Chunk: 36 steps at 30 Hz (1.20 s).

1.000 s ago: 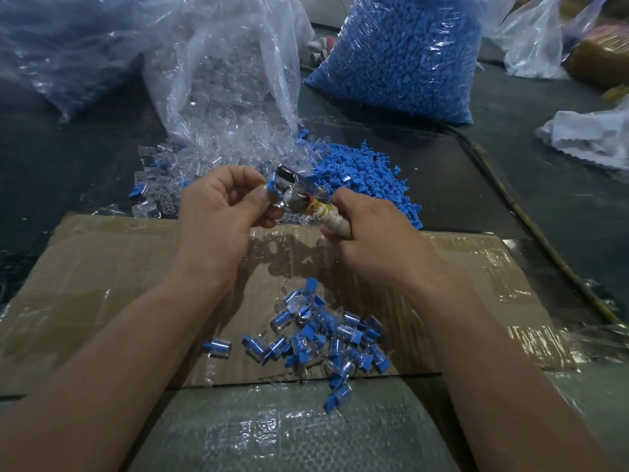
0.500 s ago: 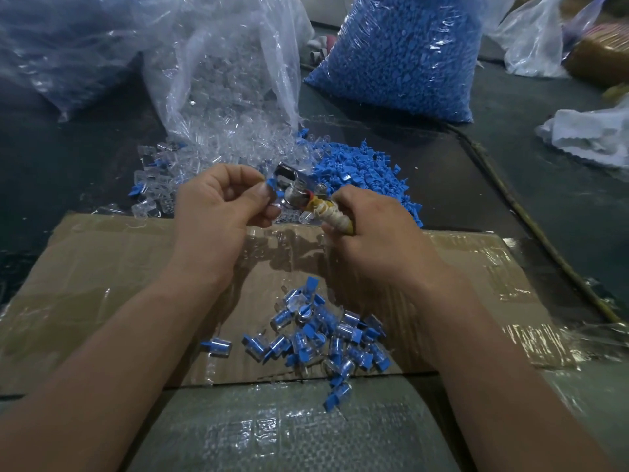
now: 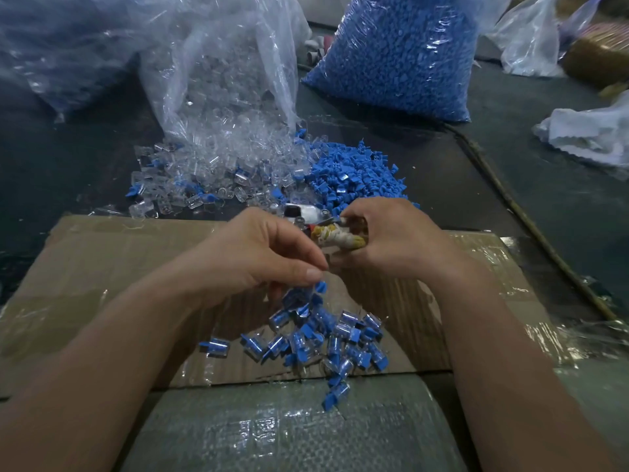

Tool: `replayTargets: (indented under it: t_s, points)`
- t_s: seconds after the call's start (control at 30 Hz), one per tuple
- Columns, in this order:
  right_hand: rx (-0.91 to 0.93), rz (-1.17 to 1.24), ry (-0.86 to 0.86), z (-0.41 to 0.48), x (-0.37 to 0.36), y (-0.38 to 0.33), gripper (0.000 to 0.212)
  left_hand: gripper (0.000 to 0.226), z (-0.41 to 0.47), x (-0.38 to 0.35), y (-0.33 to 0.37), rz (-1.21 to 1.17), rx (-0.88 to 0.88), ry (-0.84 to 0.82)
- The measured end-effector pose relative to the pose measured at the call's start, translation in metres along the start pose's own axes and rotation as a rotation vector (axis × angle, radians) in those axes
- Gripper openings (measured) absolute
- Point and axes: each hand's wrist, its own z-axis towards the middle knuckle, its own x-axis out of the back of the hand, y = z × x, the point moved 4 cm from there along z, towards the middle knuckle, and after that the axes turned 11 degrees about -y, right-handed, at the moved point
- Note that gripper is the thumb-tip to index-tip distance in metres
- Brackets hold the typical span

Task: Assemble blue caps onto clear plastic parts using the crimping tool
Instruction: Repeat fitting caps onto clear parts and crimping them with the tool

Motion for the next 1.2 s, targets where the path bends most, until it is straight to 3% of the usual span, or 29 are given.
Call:
replayTargets:
  t_s: [0.13,0.27,0.43,0.5,0.57,0.77,0.9,1.03,1.2]
  points:
    - [-0.014,-0.028,-0.065,-0.001,-0.004,-0.004,0.04,0.025,0.001,-0.003,0.0,0.106,-0.015,-0.032]
    - [-0.025,-0.068,-0.103,-0.001,-0.005,-0.006,0.049,0.019,-0.001,-0.001,0.003,0.039,-0.016,0.035]
    - [-0.006,-0.086,-0.186,-0.003,-0.009,-0.004,0.065,0.013,-0.009,0.027,-0.004,-0.084,-0.053,0.554]
    - [-0.004,-0.08,-0.197,-0.003,-0.01,-0.003,0.07,0.006,-0.012,0.039,-0.008,0.073,-0.049,0.77]
    - [0.002,-0.084,-0.198,-0.003,-0.009,-0.002,0.071,0.017,-0.011,0.047,-0.011,0.282,-0.022,0.881]
    - [0.01,-0.037,-0.181,-0.004,-0.004,0.003,0.066,0.045,0.008,0.053,-0.023,0.798,0.157,0.7]
    - [0.015,0.029,-0.091,-0.002,-0.002,0.002,0.043,0.041,0.01,0.053,-0.024,0.846,0.19,0.669]
    - [-0.016,0.126,0.144,0.002,0.006,0.008,0.019,0.024,0.008,0.053,-0.022,0.823,0.17,0.688]
    - [-0.144,0.232,0.464,0.0,0.018,0.027,0.014,0.016,0.009,0.052,-0.022,0.836,0.178,0.695]
